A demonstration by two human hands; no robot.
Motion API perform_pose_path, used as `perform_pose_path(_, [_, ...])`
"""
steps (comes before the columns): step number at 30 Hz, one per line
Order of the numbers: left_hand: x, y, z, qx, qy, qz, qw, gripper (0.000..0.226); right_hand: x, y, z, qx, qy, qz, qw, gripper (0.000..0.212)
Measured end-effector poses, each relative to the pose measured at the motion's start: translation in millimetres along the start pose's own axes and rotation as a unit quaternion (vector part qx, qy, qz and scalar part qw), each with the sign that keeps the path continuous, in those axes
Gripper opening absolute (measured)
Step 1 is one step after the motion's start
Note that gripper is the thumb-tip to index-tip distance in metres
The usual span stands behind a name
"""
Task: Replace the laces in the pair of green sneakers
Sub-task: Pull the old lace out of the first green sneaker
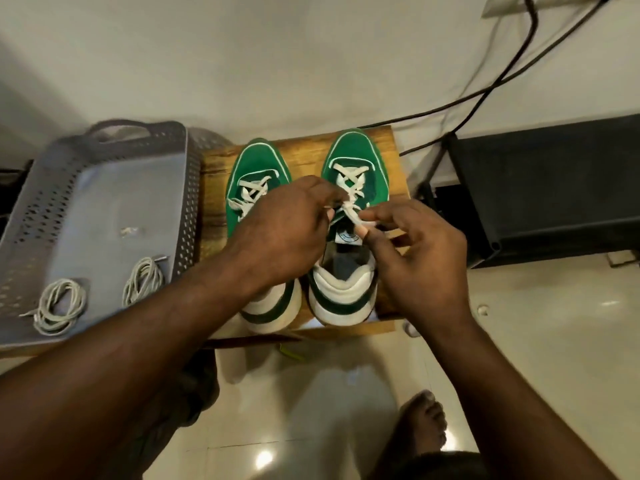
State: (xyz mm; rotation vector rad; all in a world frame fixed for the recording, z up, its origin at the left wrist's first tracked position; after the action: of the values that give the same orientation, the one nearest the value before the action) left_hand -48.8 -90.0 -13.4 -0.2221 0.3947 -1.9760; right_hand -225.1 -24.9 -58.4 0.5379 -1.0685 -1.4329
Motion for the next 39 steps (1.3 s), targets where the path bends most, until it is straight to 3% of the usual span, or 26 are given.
perform_pose_path(3, [-8, -3, 0, 0.007, -0.023, 0.01, 1.0, 0.028, -1, 15, 3, -0.027, -0.014, -0.042, 0.999, 0.003])
perform_pose_path(8, [-20, -8, 11, 0.017, -0.038, 0.015, 0.999, 0.009, -3, 25, 5, -0.089, -0.006, -0.08, 0.993, 0.005])
perform_pose_path(16, [-29, -8, 34, 0.083, -0.078, -0.014, 0.993, 0.022, -4, 46, 0, -0.158, -0.083, -0.133, 0.975, 0.004])
perform_pose_path(19, [-25, 7, 61, -0.05, -0.15, 0.063, 0.985, 0.013, 1, 45, 8, -0.167, -0.132, -0.191, 0.958, 0.016])
perform_pose_path(20, [-22, 14, 71, -0.157, -0.19, 0.112, 0.963, 0.013, 2, 42, 13, -0.163, -0.151, -0.207, 0.953, 0.017])
perform_pose_path(22, [-22, 31, 87, -0.408, -0.239, 0.21, 0.856, 0.018, 3, 37, 22, -0.134, -0.188, -0.238, 0.943, 0.011])
perform_pose_path(23, [-23, 39, 90, -0.486, -0.243, 0.237, 0.806, 0.018, 3, 37, 24, -0.09, -0.203, -0.247, 0.943, 0.009])
perform_pose_path(24, [-25, 45, 89, -0.514, -0.236, 0.248, 0.786, 0.017, 4, 37, 26, -0.023, -0.214, -0.253, 0.943, 0.009])
perform_pose_path(25, [-25, 49, 86, -0.503, -0.229, 0.251, 0.795, 0.015, 6, 38, 25, 0.055, -0.215, -0.255, 0.941, 0.01])
perform_pose_path(29, [-25, 44, 73, -0.312, -0.208, 0.18, 0.909, 0.009, 13, 50, 23, 0.28, -0.17, -0.243, 0.913, 0.011])
perform_pose_path(33, [-29, 21, 65, -0.131, -0.169, 0.06, 0.975, 0.027, 22, 46, 31, 0.426, -0.241, -0.215, 0.845, 0.031])
perform_pose_path(34, [-29, 18, 60, -0.103, -0.142, 0.038, 0.984, 0.027, 23, 45, 33, 0.419, -0.262, -0.197, 0.847, 0.039])
perform_pose_path(36, [-28, 13, 49, -0.062, -0.073, 0.015, 0.995, 0.024, 24, 46, 34, 0.309, -0.264, -0.177, 0.896, 0.053])
perform_pose_path(39, [-30, 8, 35, -0.025, -0.005, 0.016, 1.0, 0.018, 17, 49, 23, 0.073, -0.154, -0.19, 0.967, 0.071])
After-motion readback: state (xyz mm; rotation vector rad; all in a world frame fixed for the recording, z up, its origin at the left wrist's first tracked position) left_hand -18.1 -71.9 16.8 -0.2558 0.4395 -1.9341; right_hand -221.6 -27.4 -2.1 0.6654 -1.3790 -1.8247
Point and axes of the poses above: each hand's wrist, its own x-axis towards the middle knuckle, its own z-axis out of the back of the hand, y = z × x, the point moved 1 cm from there along x, towards the middle knuckle, and after that the axes turned 2 degrees about x, right-handed, at the moved point
